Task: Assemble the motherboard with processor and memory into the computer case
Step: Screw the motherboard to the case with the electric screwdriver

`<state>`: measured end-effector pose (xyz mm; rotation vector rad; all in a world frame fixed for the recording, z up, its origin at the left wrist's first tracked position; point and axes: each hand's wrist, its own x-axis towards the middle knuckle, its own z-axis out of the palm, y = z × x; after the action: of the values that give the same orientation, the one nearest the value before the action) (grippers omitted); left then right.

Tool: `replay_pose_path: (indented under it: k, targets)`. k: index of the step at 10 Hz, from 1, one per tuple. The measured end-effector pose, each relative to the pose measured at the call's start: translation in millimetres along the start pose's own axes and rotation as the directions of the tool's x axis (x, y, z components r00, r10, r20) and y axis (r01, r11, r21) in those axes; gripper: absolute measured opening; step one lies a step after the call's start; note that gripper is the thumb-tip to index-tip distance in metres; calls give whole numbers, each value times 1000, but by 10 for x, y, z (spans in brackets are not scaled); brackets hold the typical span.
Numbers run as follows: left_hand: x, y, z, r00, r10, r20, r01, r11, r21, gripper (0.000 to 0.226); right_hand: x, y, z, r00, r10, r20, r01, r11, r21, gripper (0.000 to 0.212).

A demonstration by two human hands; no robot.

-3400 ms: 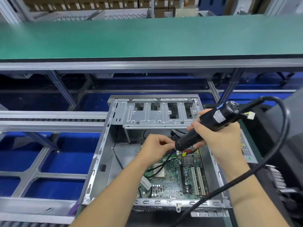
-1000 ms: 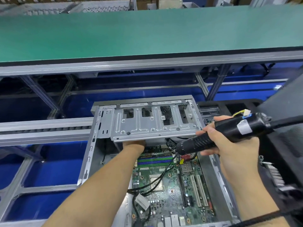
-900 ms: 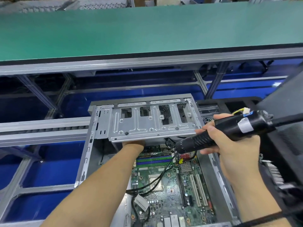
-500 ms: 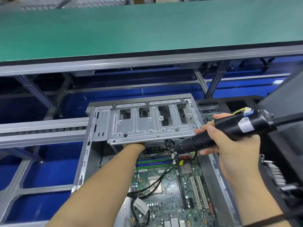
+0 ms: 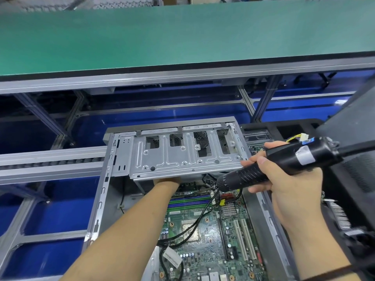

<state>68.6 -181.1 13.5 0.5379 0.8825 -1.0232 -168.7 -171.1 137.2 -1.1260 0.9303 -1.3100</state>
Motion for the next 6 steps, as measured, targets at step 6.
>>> replay_pose_path:
  k: [6]
  targets:
    - [-92,176,-44,950,310,46,-132,262,956,76,62,77,26,1000,-6,9,6,1000,2,28]
